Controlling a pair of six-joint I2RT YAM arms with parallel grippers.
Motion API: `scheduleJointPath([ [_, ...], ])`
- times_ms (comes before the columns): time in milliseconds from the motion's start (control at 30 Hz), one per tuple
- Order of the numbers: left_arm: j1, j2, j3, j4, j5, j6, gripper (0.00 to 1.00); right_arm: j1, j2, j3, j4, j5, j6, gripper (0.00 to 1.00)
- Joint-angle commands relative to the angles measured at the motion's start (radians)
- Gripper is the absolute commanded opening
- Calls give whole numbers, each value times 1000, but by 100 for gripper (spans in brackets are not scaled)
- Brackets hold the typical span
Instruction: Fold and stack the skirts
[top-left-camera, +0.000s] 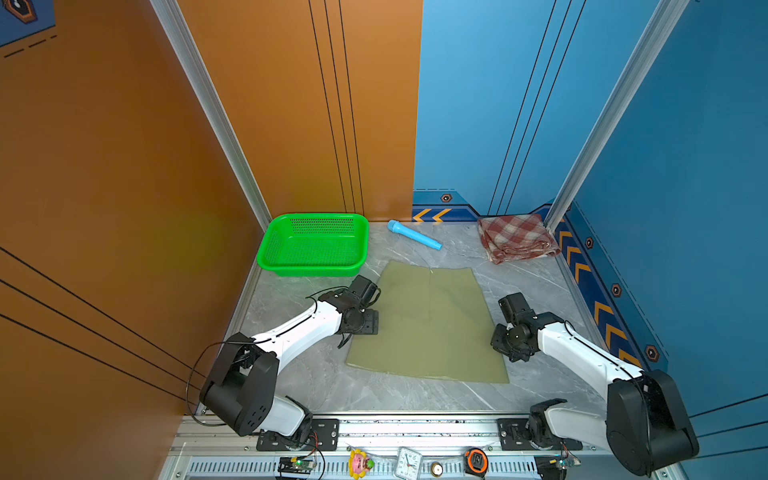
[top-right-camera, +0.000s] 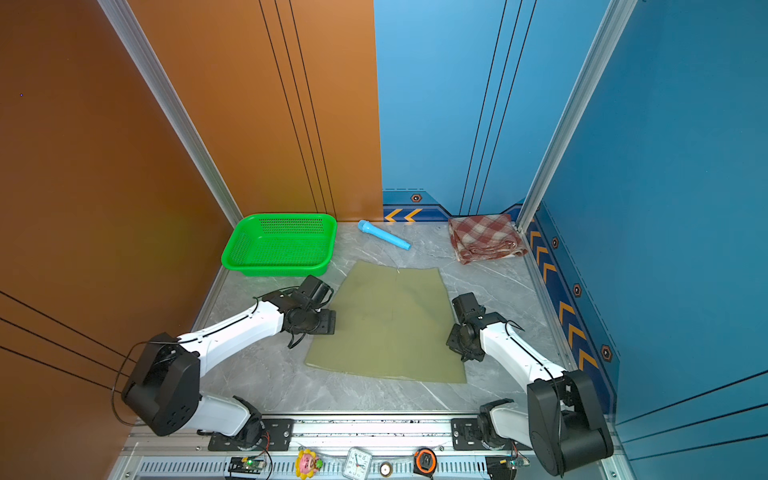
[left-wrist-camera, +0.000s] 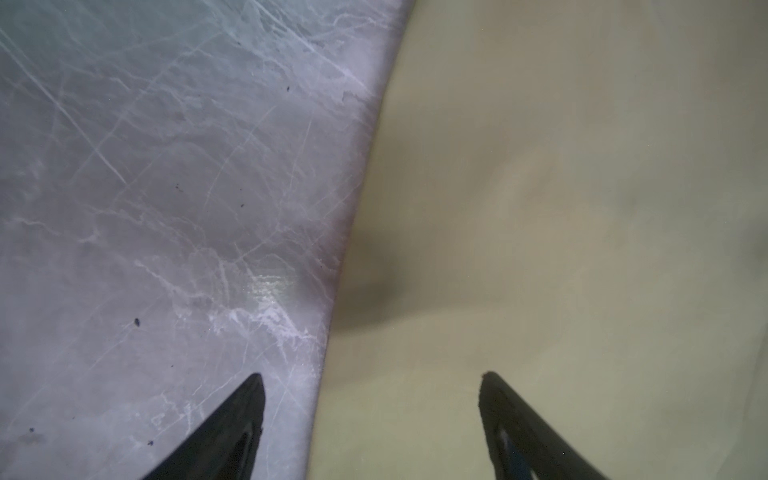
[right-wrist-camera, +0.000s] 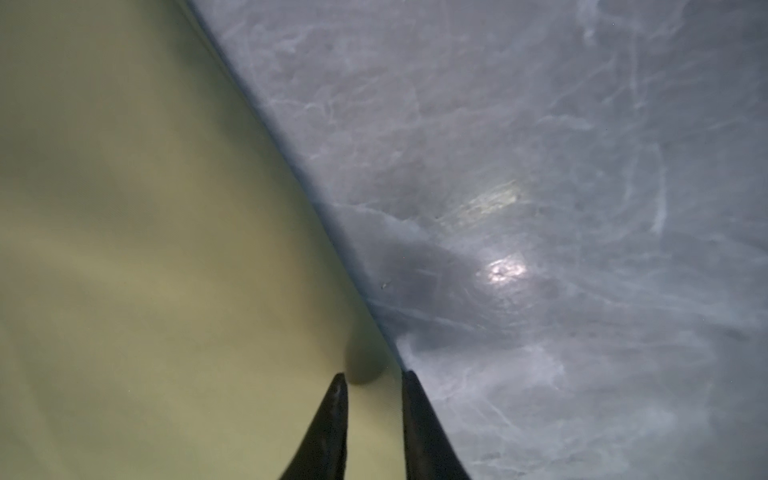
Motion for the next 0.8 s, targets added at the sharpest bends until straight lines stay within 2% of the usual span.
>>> scheduleJointPath([
  [0,-3,-18,-35,2,15,-28,81,5,8,-6,20,5,-10,7],
  [33,-3,-19,-41,4,16,-32,81,5,7,-4,20,10,-12,0],
  [67,-4,-20,-47,6,16,-35,81,4,4,0,21,16,-17,0],
  [467,-9,-47,-130,39,15,-78,77,14,-101,110,-78,78,-54,0],
  [733,-11,-34,-159,54,18,-86,76,81,-122,163,-163,124,-59,0],
  [767,-12,-37,-163,54,19,-88,76,81,-120,153,-167,122,-60,6],
])
